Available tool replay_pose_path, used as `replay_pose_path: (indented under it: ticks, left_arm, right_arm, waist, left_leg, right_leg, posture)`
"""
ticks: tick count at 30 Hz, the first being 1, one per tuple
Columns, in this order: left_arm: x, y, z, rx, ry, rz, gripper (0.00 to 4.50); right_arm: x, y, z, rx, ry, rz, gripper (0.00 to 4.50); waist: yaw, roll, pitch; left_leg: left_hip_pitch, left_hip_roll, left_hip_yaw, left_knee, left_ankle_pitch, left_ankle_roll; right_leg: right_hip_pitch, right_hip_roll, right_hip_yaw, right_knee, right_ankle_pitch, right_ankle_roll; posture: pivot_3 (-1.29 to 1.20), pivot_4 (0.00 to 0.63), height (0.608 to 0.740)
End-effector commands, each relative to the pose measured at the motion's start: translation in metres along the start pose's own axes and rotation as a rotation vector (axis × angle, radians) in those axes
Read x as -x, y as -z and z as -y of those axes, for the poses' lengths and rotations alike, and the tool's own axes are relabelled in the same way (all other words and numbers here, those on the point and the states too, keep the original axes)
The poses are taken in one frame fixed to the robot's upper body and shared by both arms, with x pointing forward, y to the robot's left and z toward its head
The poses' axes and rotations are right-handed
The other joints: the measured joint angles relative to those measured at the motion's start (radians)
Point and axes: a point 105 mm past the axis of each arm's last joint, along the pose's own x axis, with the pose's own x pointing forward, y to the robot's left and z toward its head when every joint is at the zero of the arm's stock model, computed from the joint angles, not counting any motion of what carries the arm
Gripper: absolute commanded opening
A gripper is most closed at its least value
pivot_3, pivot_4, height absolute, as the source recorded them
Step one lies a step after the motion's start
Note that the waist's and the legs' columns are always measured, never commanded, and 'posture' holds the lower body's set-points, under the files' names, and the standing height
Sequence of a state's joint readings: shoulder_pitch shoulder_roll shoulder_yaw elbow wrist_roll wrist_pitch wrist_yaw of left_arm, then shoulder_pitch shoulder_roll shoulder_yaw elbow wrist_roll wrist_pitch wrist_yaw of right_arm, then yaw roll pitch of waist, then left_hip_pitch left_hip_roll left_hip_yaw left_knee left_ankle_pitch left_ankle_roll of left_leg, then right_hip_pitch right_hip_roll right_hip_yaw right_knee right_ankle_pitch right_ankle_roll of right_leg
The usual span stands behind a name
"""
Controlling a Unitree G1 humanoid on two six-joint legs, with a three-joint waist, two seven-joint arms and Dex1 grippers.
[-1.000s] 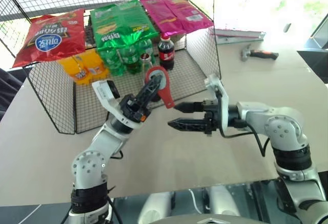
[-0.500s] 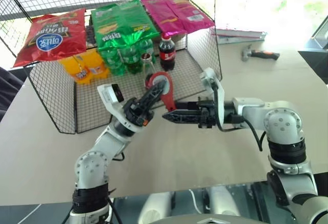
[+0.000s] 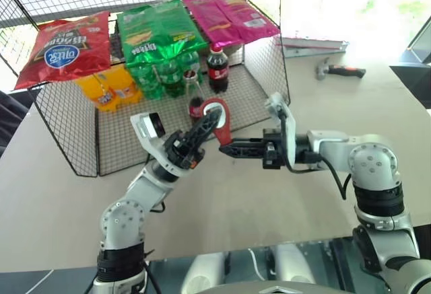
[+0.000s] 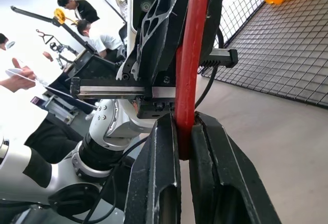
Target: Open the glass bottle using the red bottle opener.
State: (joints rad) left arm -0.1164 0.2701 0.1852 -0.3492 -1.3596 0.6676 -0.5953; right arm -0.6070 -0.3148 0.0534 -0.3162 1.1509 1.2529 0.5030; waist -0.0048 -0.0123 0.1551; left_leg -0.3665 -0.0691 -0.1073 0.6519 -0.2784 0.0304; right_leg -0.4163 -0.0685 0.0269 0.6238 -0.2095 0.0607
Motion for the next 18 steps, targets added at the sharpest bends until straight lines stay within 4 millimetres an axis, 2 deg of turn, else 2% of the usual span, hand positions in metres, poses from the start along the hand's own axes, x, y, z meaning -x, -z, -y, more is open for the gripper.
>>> replay_pose_path:
  ticks: [1,4,7,11,14,18]
  left_arm:
    - [0.0,0.007,0.004,-0.016,0.009,-0.05,1.81]
    - [0.001,0.003,0.002,-0.048,-0.007,-0.032,3.27]
    - [0.001,-0.001,0.006,-0.087,-0.004,-0.032,4.43]
    - [0.005,0.002,0.012,-0.146,-0.043,-0.06,4.43]
    - [0.007,0.006,0.012,-0.26,-0.117,-0.068,4.43]
    - [0.007,0.0,0.007,-0.48,-0.228,-0.016,4.43]
  right_arm:
    - [-0.002,-0.006,-0.018,0.054,-0.074,0.03,0.0]
    - [0.002,-0.003,-0.016,0.04,-0.058,0.032,0.0]
    - [0.015,0.005,-0.005,0.011,0.018,0.043,0.0]
    - [0.047,0.013,0.019,0.033,0.225,0.069,0.0]
    - [0.071,-0.009,0.042,0.166,0.428,0.195,0.0]
    - [0.08,-0.021,0.05,0.241,0.512,0.27,0.0]
  waist:
    - [-0.003,0.0,0.0]
    - [-0.004,0.0,0.0]
    - [-0.002,0.0,0.0]
    - [-0.001,0.0,0.0]
    - [-0.005,0.0,0.0]
    - [-0.005,0.0,0.0]
  left_leg:
    - [0.0,0.0,0.0,0.0,0.0,0.0]
    - [-0.001,0.0,0.0,0.0,0.0,0.0]
    - [-0.001,0.0,-0.001,0.0,0.0,0.0]
    - [-0.003,-0.001,-0.001,0.0,0.0,0.0]
    - [-0.003,-0.001,-0.001,0.0,0.0,0.001]
    - [-0.003,0.001,0.001,-0.001,0.0,0.0]
  right_leg:
    - [0.0,0.0,0.0,0.0,0.0,0.0]
    - [-0.001,0.0,0.0,0.0,0.0,0.0]
    - [-0.001,0.0,-0.001,0.0,0.0,0.0]
    - [-0.001,-0.001,-0.001,-0.002,0.0,0.0]
    - [-0.002,-0.002,0.0,-0.002,0.0,0.0]
    - [-0.003,-0.002,0.001,-0.002,0.0,0.0]
  posture:
    - [0.0,0.15,0.74]
    - [0.0,0.15,0.74]
    - [0.0,0.15,0.74]
    - [0.0,0.15,0.74]
    - [0.0,0.15,0.74]
    - [0.0,0.15,0.74]
